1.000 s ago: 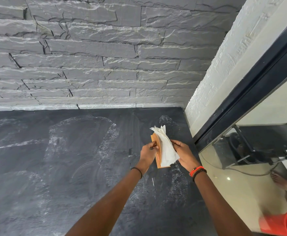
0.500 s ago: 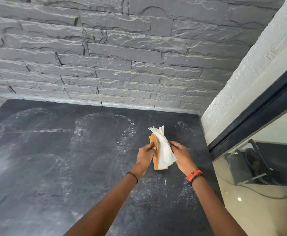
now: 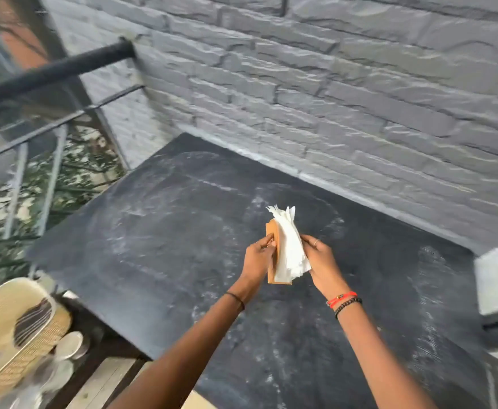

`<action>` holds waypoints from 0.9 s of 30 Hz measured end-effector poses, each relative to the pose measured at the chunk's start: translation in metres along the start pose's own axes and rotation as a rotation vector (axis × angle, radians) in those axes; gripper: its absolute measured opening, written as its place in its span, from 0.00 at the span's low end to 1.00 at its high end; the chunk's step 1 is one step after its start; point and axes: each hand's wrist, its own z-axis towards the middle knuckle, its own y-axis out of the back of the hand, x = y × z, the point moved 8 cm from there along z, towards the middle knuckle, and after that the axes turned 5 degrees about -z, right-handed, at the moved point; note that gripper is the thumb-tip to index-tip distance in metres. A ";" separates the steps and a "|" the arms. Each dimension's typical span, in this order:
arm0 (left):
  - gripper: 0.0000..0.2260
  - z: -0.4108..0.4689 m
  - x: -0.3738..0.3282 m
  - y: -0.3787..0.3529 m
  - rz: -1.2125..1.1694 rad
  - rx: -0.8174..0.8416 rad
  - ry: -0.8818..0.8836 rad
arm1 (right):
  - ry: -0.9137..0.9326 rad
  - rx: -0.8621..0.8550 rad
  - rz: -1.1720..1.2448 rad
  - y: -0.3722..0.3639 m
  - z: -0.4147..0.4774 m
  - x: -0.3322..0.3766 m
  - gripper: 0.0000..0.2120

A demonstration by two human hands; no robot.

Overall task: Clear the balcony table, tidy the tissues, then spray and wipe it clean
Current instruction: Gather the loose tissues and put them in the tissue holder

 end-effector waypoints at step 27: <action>0.14 -0.222 0.031 0.442 -0.280 -0.634 -0.143 | -0.015 0.582 -0.235 -0.440 -0.214 -0.080 0.09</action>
